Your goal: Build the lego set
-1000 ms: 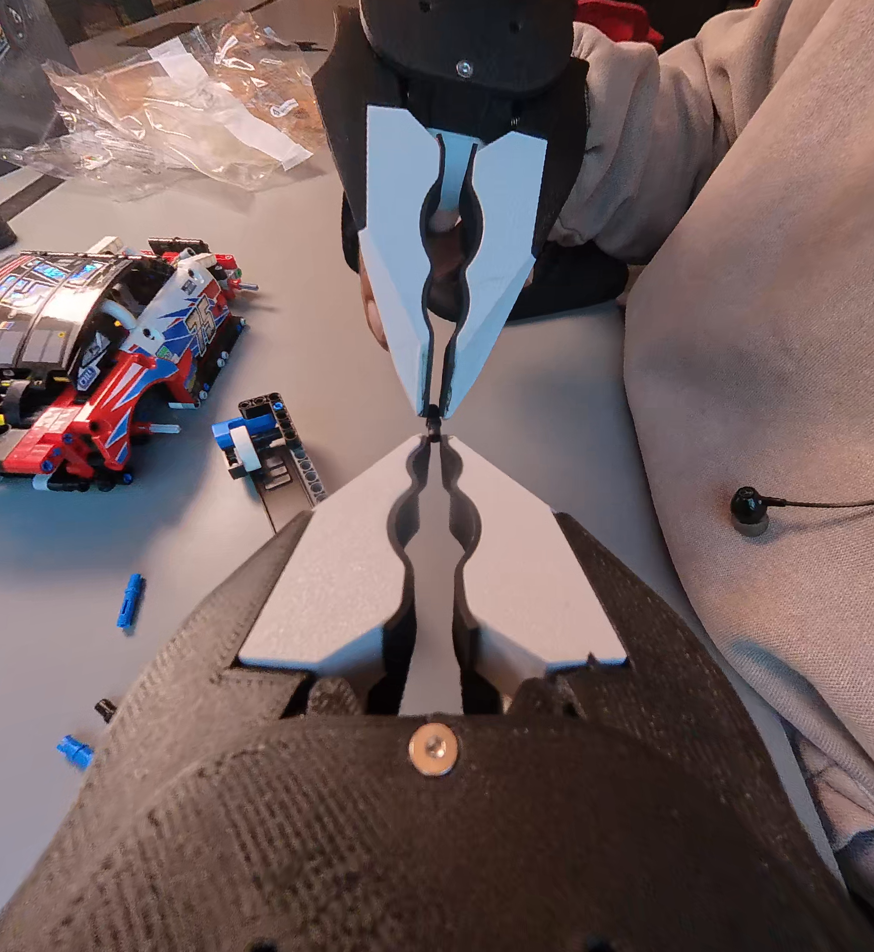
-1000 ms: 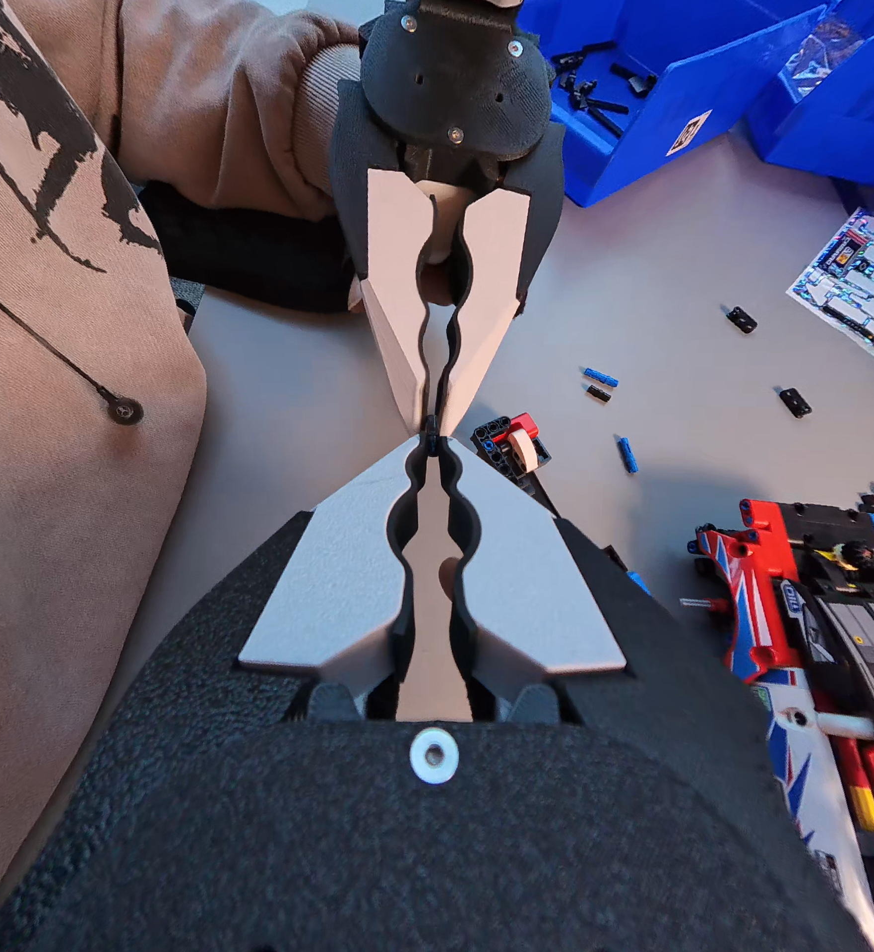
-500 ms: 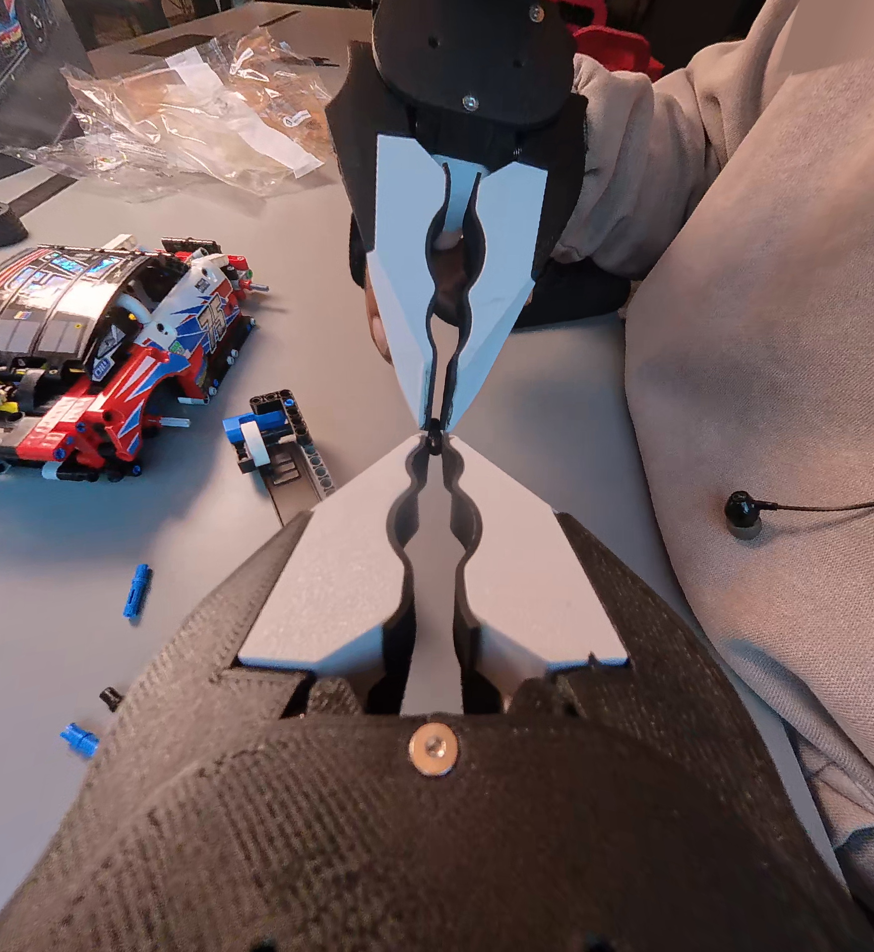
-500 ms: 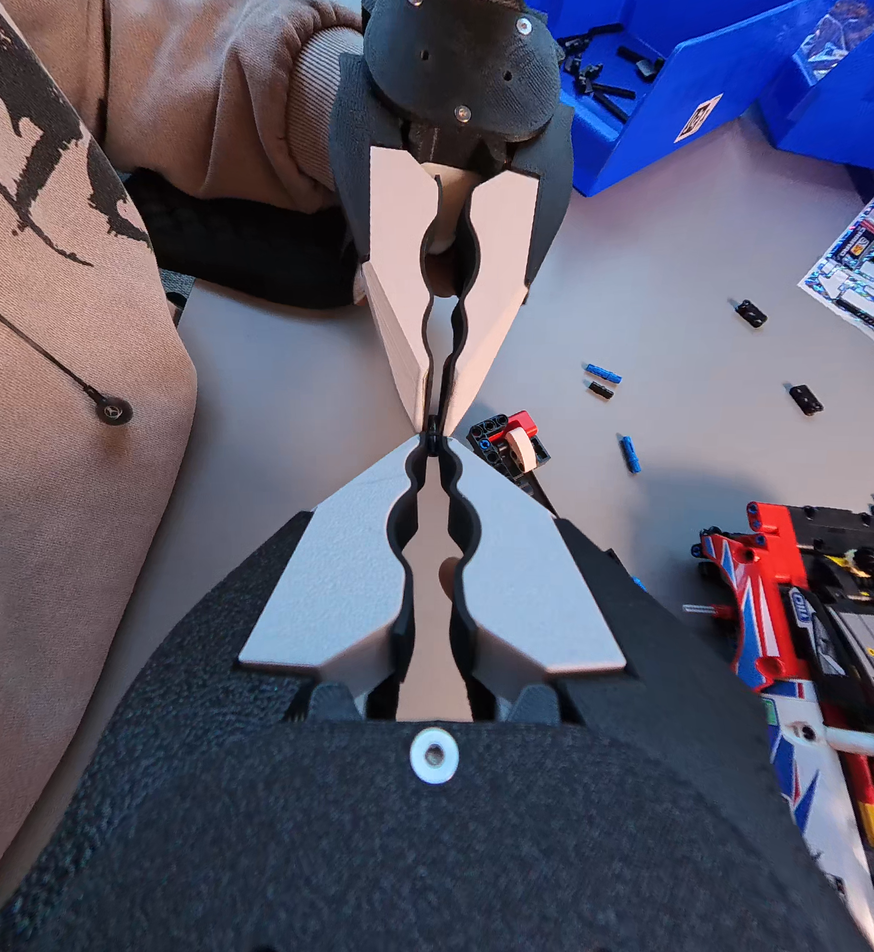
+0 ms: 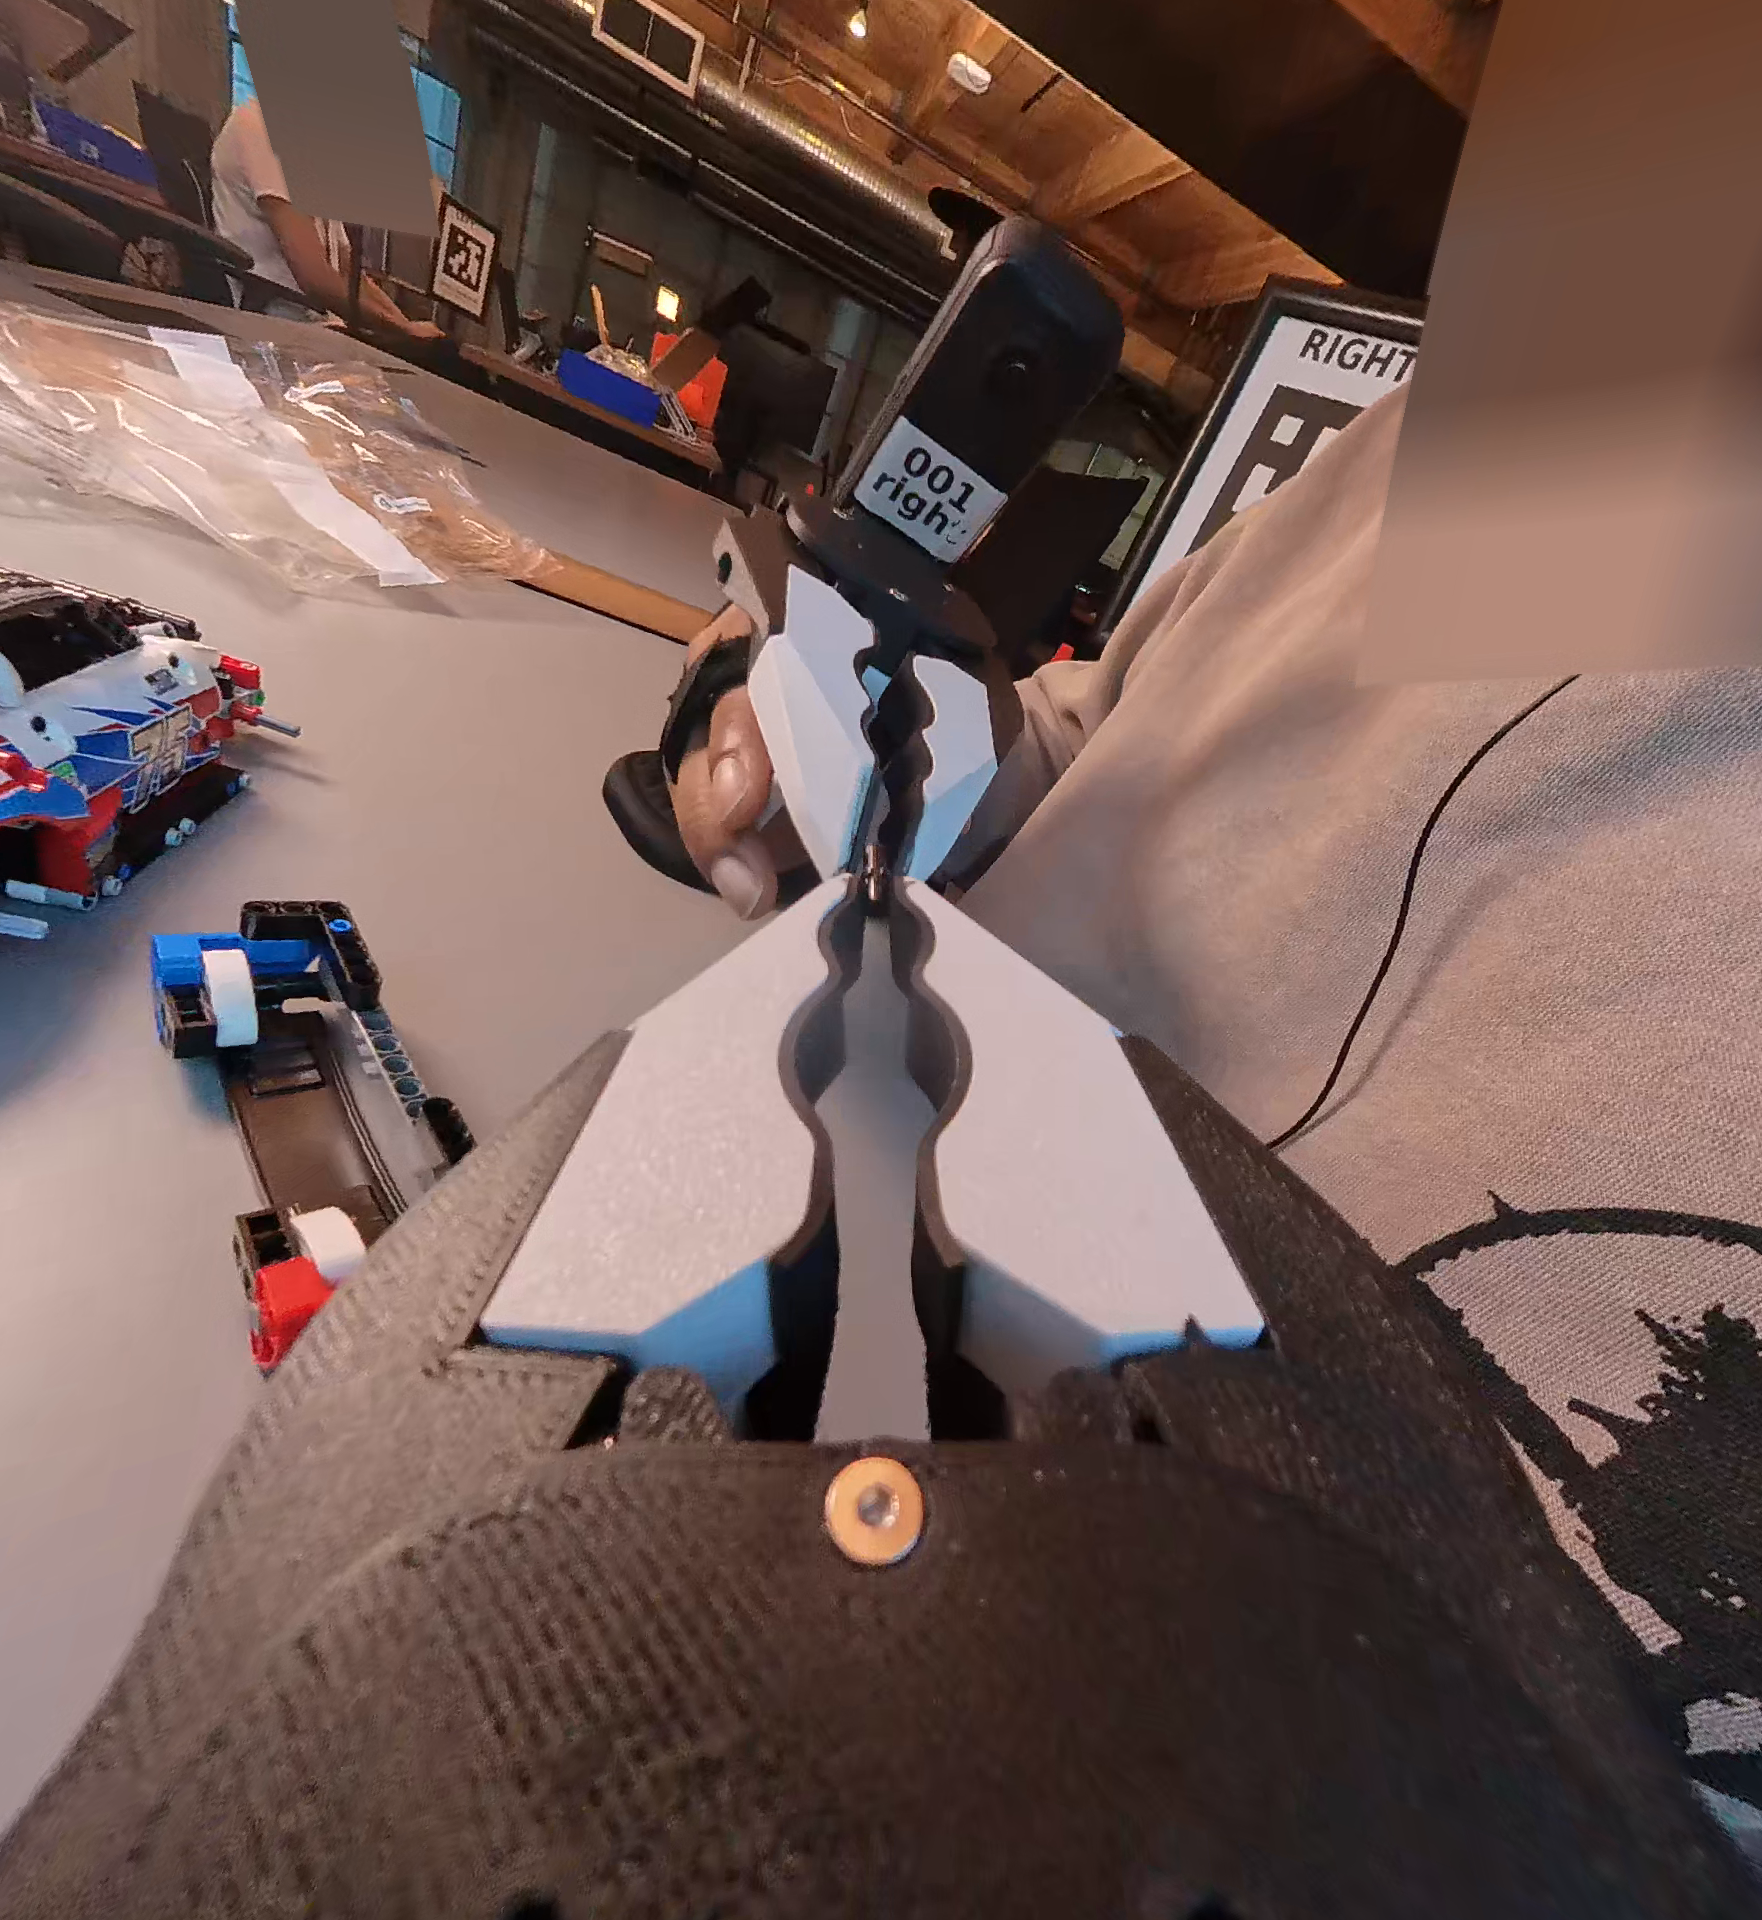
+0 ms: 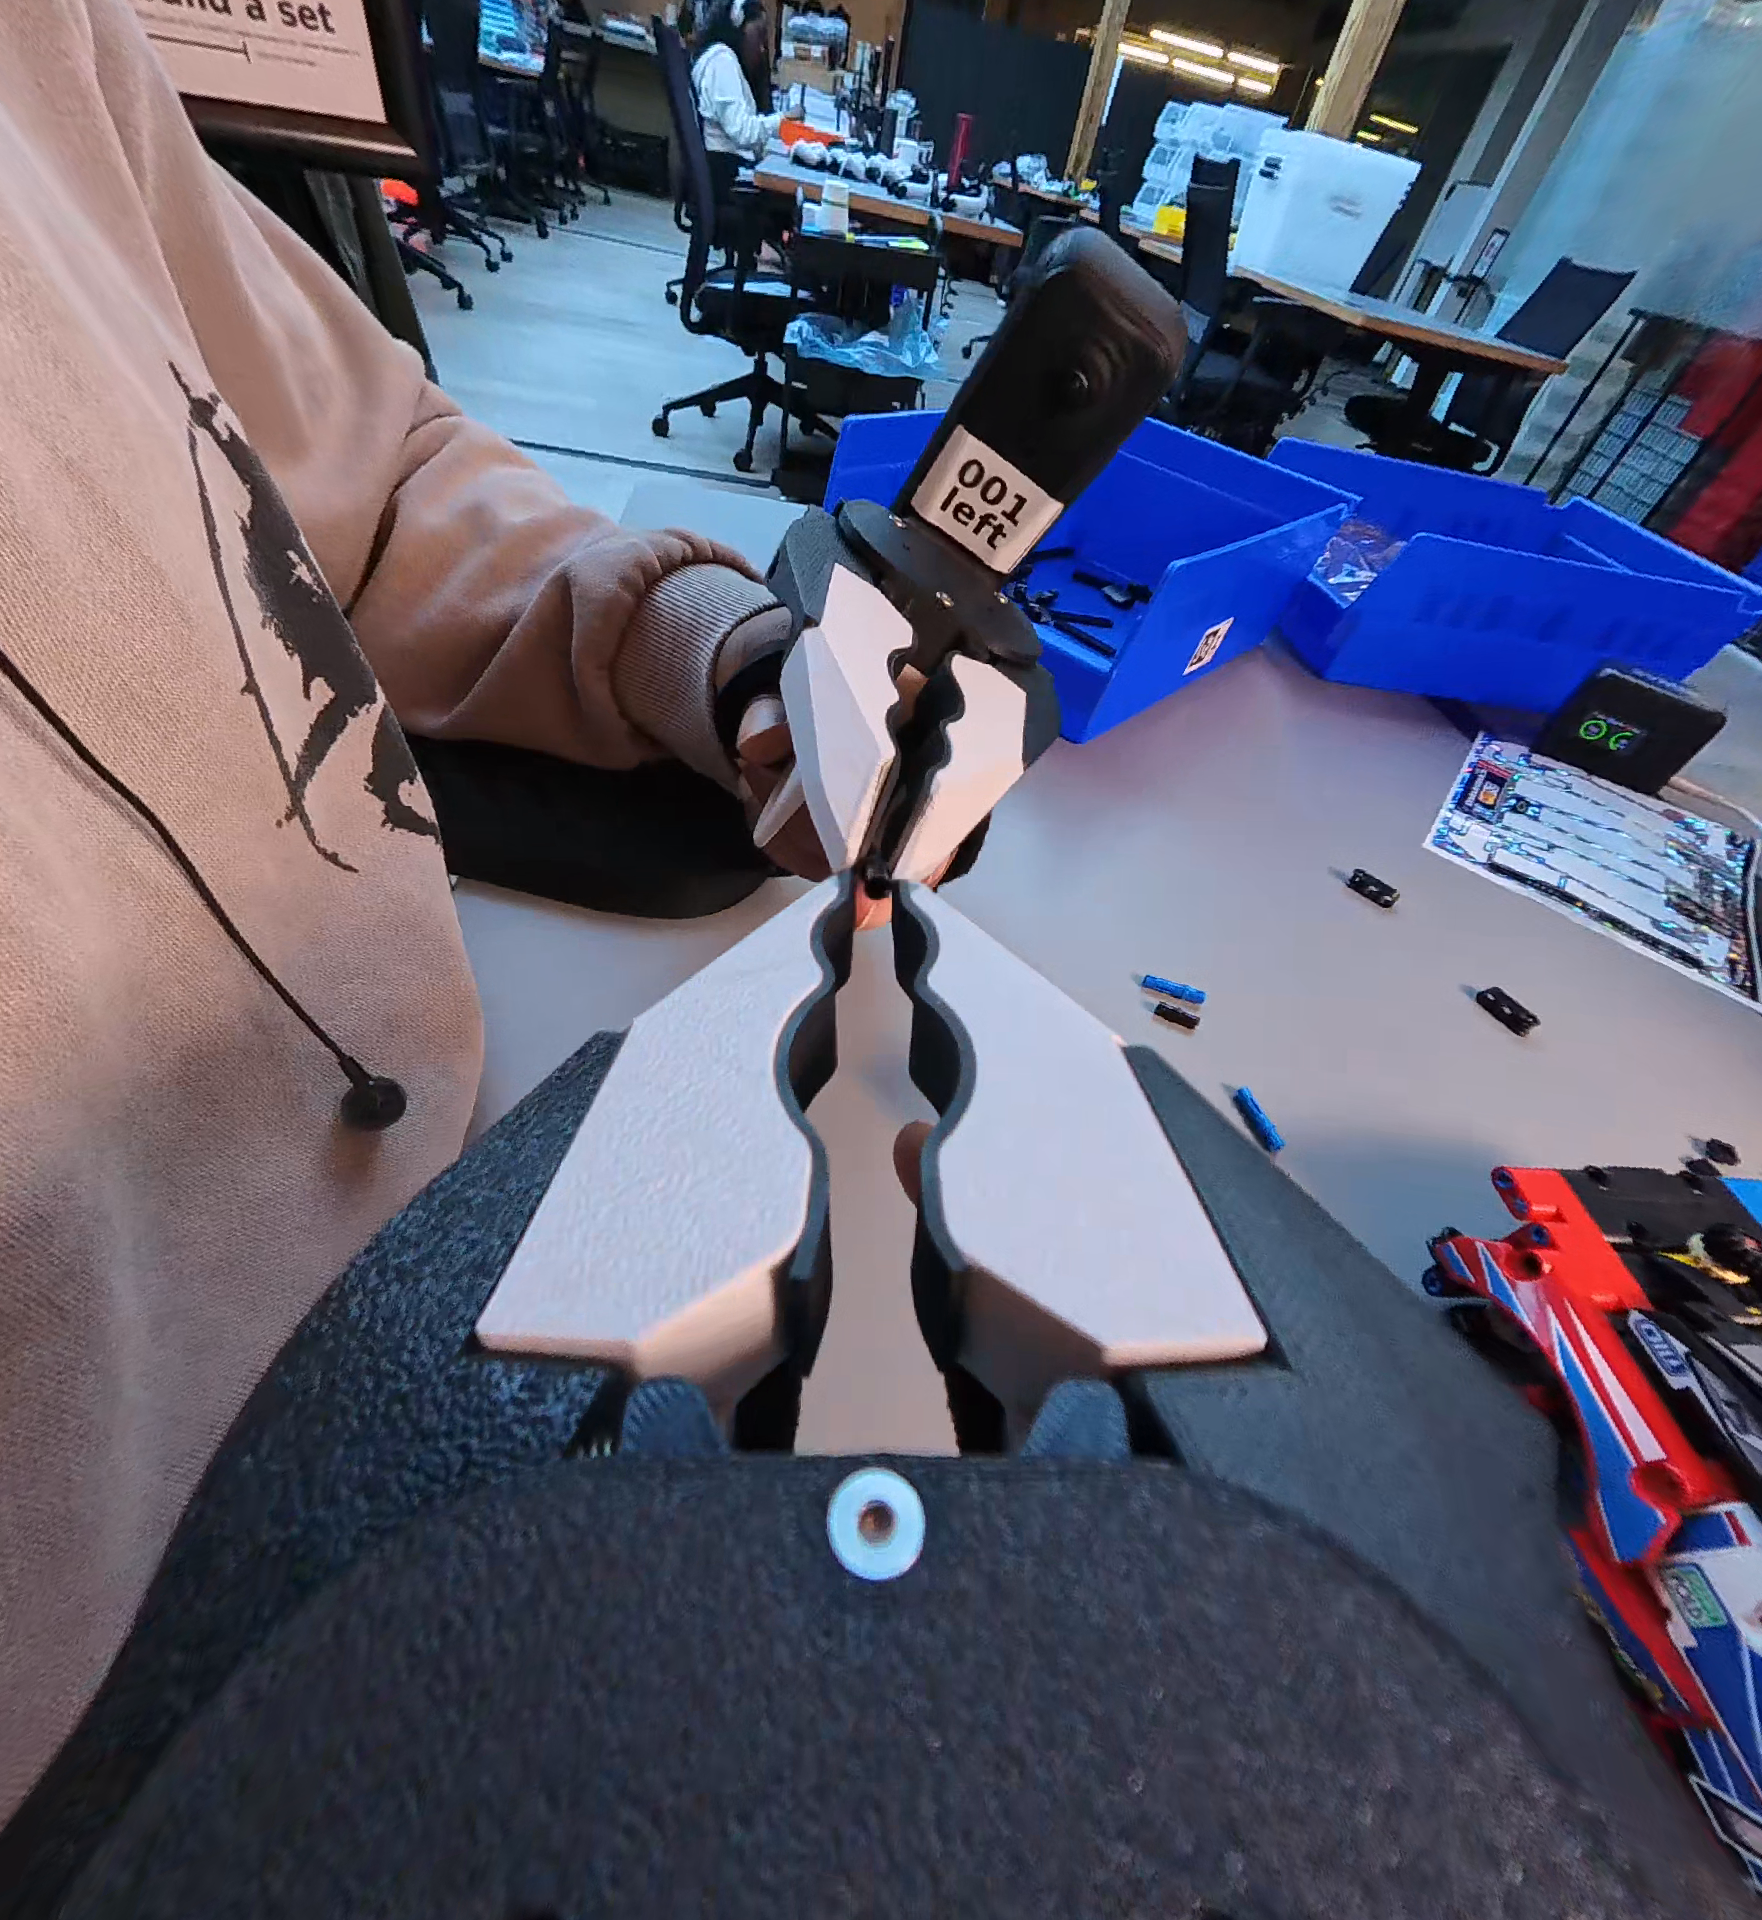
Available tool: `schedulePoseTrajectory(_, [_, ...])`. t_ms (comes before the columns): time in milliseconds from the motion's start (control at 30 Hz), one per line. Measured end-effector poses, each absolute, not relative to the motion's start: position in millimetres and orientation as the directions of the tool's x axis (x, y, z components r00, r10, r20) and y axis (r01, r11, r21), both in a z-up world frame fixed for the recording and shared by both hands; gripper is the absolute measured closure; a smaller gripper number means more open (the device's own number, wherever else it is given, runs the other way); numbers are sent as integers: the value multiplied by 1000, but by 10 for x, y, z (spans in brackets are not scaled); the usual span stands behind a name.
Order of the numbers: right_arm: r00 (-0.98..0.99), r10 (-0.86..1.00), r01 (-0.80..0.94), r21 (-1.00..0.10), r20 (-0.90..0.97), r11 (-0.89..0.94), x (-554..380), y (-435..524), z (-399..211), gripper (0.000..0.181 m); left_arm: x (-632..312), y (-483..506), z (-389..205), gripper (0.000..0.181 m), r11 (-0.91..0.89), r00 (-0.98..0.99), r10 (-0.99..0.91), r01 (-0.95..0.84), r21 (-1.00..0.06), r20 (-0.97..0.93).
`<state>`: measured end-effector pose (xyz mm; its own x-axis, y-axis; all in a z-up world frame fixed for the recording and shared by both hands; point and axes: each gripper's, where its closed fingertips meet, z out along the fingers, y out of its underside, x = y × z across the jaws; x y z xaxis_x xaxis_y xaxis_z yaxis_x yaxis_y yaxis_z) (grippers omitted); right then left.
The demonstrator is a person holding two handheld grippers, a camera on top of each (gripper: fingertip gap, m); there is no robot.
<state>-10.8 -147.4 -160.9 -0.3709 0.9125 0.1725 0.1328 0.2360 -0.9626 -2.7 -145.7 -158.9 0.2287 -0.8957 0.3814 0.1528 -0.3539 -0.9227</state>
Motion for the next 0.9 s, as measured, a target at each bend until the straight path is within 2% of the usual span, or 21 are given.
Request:
schedulePoseTrajectory(500, [-388, 905, 112, -966, 175, 235, -158, -1503, -1562, 179, -59, -1477, -1568, 179, -352, 226, -896, 159, -922, 381])
schedulePoseTrajectory(633, [-374, 915, 200, -951, 150, 238, -187, -1396, -1652, 180, -126, -1353, -1649, 178, -340, 327, -873, 125, -932, 363])
schedulePoseTrajectory(700, [-355, 923, 320, -908, 150, 270, -196, -1212, -1795, 180, -287, -1149, -1796, 158, -325, 487, -817, 55, -944, 309])
schedulePoseTrajectory(767, [-338, 928, 443, -842, 160, 307, -196, -997, -1950, 180, -467, -966, -2044, 140, -339, 639, -741, -90, -936, 207])
schedulePoseTrajectory(900, [-367, 917, 567, -742, 159, 356, -249, -836, -2109, 180, -541, -876, -2485, 110, -430, 736, -673, -308, -849, 74])
